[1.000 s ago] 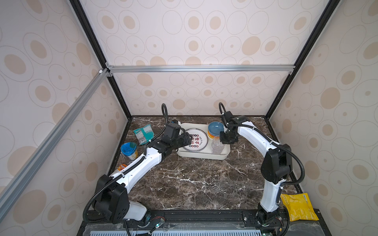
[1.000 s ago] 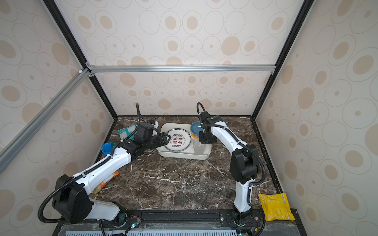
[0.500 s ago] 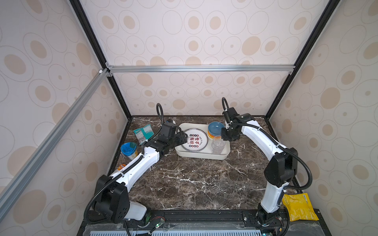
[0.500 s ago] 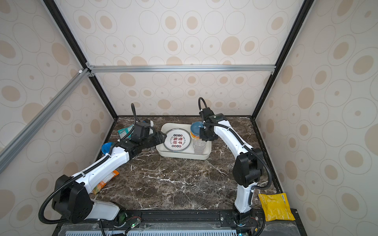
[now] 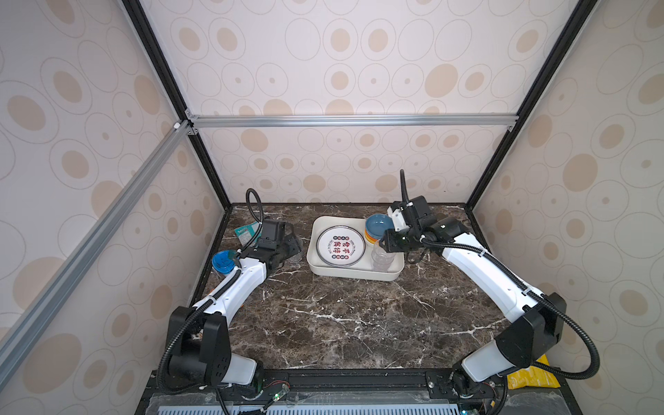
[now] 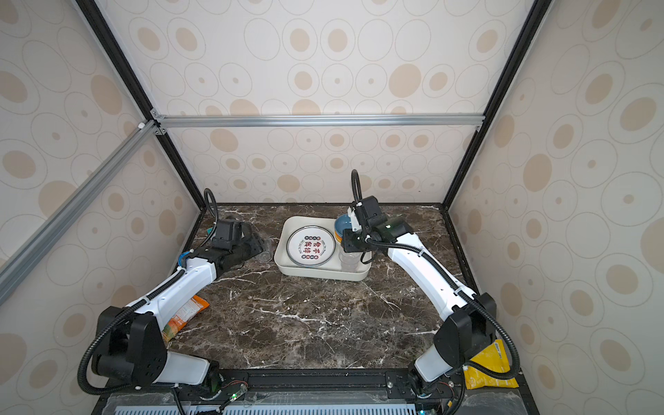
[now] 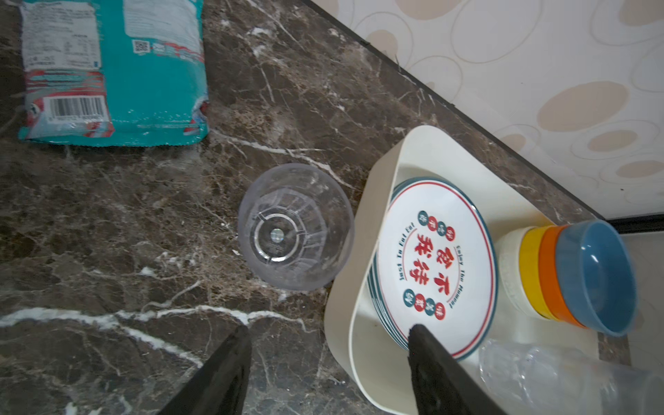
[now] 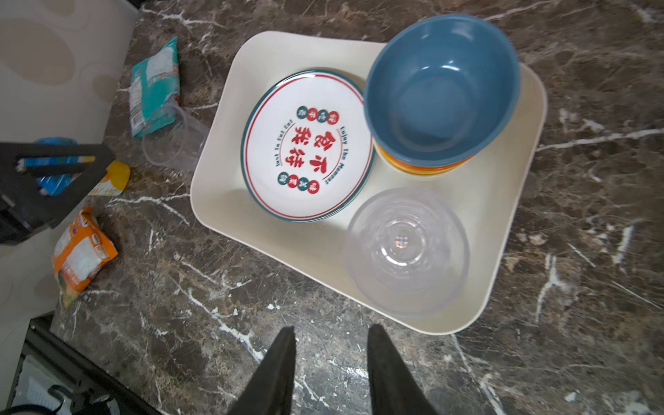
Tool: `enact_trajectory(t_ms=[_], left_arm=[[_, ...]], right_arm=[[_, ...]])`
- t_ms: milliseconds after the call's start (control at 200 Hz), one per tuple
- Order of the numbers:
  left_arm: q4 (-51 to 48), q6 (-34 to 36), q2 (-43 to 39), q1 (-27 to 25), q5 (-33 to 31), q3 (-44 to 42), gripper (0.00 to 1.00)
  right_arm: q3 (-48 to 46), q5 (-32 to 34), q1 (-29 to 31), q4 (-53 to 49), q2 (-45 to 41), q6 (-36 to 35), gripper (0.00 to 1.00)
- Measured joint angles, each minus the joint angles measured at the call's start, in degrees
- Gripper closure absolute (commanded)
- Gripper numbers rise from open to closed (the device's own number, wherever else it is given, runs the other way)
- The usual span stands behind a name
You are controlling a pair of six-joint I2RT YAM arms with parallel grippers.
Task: Place the mixed dishes into the plastic bin
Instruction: 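Open and raise the right gripper while the left gripper reaches toward another cup, then grasp the clear cup by the teal packet with the left gripper and lift it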
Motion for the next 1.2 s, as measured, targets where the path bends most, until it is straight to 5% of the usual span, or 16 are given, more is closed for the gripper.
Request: enact_trajectory(t_ms=[610, 1200], left_arm=[[2.6, 0.0, 16.2, 5.6, -0.4, 5.8, 0.45], [1.6, 1.9, 18.0, 6.0, -0.5, 8.3, 1.00]], right_arm=[[-5.3, -3.9, 2.2, 6.2, -2.3, -0.4, 0.66], [-6.2, -3.9, 2.2, 6.5, -2.3, -0.2, 0.67]])
